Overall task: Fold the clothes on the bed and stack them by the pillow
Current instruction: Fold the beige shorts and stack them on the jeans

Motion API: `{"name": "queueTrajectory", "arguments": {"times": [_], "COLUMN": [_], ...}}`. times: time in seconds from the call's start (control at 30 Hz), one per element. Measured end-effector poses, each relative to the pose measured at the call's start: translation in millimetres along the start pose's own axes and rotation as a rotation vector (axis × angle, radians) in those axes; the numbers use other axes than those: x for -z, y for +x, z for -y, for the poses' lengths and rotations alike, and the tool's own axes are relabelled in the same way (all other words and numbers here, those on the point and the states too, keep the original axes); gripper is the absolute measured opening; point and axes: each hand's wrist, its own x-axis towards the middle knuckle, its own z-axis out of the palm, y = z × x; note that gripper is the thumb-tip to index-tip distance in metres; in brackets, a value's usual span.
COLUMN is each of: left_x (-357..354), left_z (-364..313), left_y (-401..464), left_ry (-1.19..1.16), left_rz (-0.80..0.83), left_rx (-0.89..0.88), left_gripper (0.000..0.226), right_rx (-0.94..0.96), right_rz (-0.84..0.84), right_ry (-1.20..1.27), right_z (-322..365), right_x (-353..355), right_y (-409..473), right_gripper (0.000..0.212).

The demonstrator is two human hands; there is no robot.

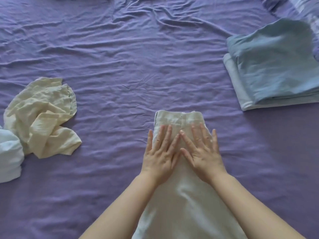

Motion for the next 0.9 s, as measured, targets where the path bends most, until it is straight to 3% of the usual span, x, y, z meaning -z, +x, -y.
{"name": "queueTrajectory", "arguments": {"times": [0.27, 0.33, 0.4, 0.43, 0.5, 0.57, 0.63, 0.7, 0.77, 0.9], "left_x": [-38.2, -28.4, -12.1, -4.4, 12.3, 30.3, 47.5, 67.9, 95.2, 140.9], "left_z": [21.8, 21.5, 22.8, 23.9, 25.7, 27.3, 30.4, 33.5, 31.2, 16.4], "left_y": [14.8, 14.1, 19.4, 25.9, 44.2, 64.0, 75.5, 73.8, 61.7, 21.6], "left_ry": [-0.013, -0.07, -0.16, -0.233, -0.548, -1.028, -1.285, -1.277, -1.233, -1.233], "left_rz": [0.17, 0.184, 0.14, 0.049, -0.066, 0.043, 0.122, 0.13, 0.155, 0.22], "left_rx": [-0.048, -0.054, -0.024, 0.036, 0.373, 0.744, 0.869, 0.751, 0.64, 0.454], "left_gripper": [0.063, 0.064, 0.067, 0.07, 0.081, 0.094, 0.09, 0.056, 0.028, 0.029], "right_rx": [-0.018, -0.021, -0.067, -0.126, -0.294, -0.409, -0.479, -0.503, -0.4, -0.133], "right_rz": [0.174, 0.221, 0.159, 0.092, 0.029, 0.069, 0.073, 0.064, 0.102, 0.163], "right_ry": [0.022, 0.094, 0.245, 0.376, 0.707, 0.916, 1.044, 1.15, 1.172, 1.117], "right_z": [-18.5, -19.8, -22.2, -23.8, -25.5, -24.3, -23.3, -24.8, -26.5, -26.0], "right_x": [-34.2, -22.2, -3.9, 5.7, 23.1, 36.3, 48.7, 65.2, 88.0, 125.7], "right_y": [28.1, 29.9, 34.2, 38.7, 50.7, 63.7, 70.3, 66.2, 51.9, 3.7], "right_gripper": [0.055, 0.058, 0.066, 0.069, 0.077, 0.084, 0.089, 0.083, 0.062, 0.03]}}
